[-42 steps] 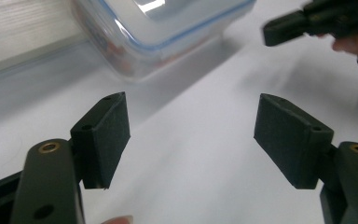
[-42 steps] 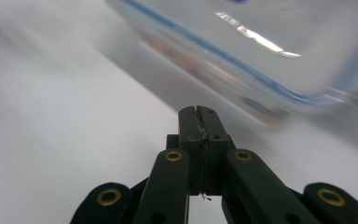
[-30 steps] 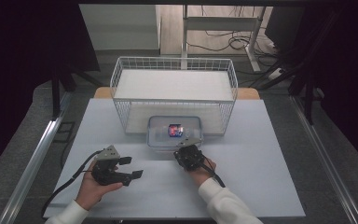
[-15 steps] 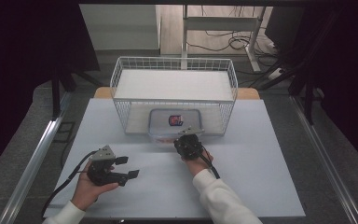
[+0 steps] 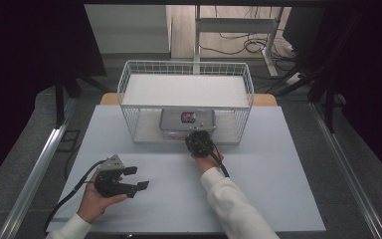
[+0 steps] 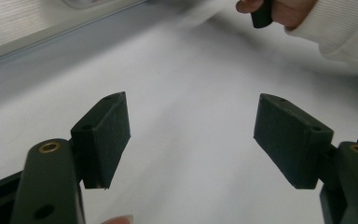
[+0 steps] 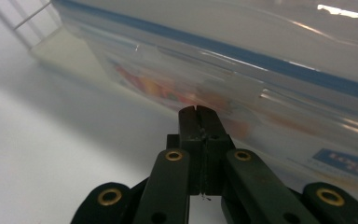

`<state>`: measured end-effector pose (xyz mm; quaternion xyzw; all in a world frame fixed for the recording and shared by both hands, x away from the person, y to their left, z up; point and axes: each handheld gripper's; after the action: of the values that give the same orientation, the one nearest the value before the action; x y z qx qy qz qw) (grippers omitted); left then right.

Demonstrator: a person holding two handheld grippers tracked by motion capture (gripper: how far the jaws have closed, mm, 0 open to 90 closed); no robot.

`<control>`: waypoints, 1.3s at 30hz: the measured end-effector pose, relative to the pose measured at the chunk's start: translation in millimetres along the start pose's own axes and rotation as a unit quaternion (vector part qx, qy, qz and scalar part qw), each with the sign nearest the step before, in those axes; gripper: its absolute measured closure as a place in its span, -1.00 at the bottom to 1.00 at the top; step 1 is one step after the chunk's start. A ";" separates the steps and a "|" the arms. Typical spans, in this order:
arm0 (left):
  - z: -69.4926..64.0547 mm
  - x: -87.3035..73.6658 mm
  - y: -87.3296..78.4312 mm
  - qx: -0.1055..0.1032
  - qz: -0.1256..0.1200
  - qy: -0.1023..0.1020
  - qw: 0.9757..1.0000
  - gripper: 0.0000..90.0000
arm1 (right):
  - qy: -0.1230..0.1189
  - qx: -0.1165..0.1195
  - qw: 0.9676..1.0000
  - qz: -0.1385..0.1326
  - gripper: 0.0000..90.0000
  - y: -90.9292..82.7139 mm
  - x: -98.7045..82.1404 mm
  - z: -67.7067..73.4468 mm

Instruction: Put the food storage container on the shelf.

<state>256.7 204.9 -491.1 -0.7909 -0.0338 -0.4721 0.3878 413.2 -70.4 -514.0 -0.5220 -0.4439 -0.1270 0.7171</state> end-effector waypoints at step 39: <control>-3.7 -2.0 4.2 0.026 0.011 -0.006 1.000 -0.41 | -0.048 0.028 0.998 -0.006 0.98 -206.9 -109.7 -99.3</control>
<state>254.7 200.2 -494.2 -0.7837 -0.0391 -0.4621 0.4133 266.7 -274.3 -472.8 -0.5041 -0.4842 -0.0938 0.7090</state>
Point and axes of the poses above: each handheld gripper's, and its own axes: y roughly forward along the jaws, x roughly out of its top, z roughly to its left, and after that the axes turned 3 degrees about -x, right-handed
